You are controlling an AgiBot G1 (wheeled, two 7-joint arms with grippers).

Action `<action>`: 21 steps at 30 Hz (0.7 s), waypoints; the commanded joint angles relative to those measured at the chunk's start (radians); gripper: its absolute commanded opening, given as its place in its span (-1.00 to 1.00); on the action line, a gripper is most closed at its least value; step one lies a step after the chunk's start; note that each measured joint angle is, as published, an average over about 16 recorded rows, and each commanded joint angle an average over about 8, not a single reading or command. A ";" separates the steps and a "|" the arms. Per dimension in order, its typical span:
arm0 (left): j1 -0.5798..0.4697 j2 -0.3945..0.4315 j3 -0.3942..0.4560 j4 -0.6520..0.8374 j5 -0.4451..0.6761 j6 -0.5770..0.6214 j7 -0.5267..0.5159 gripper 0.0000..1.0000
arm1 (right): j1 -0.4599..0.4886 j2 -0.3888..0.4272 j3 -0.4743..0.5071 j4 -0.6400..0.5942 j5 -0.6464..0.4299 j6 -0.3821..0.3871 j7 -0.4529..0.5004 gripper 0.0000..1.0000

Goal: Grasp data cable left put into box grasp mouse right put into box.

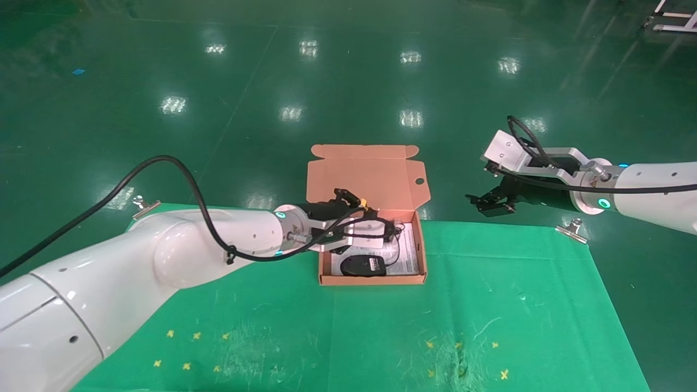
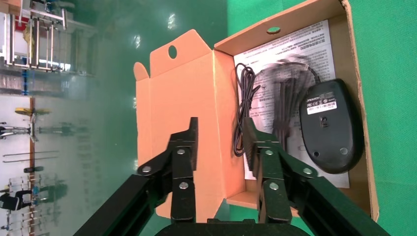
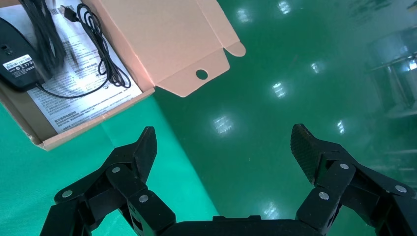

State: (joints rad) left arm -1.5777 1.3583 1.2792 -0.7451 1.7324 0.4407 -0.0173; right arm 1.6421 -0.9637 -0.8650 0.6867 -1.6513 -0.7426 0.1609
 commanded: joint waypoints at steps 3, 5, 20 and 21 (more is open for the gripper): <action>-0.005 -0.016 -0.003 -0.015 -0.001 0.001 -0.007 1.00 | 0.003 0.000 0.001 0.001 0.000 0.002 -0.001 1.00; -0.022 -0.028 -0.008 -0.021 0.000 -0.003 -0.017 1.00 | 0.012 0.004 0.003 0.008 -0.003 0.006 -0.003 1.00; -0.132 -0.085 -0.064 -0.024 0.009 0.028 -0.072 1.00 | 0.068 0.047 0.017 0.102 -0.005 -0.054 -0.027 1.00; -0.123 -0.094 -0.078 -0.032 -0.006 0.043 -0.074 1.00 | 0.060 0.051 0.024 0.108 0.007 -0.062 -0.027 1.00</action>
State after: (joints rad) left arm -1.6887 1.2556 1.1907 -0.7837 1.7136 0.4946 -0.0907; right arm 1.6902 -0.9098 -0.8325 0.7991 -1.6304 -0.8113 0.1354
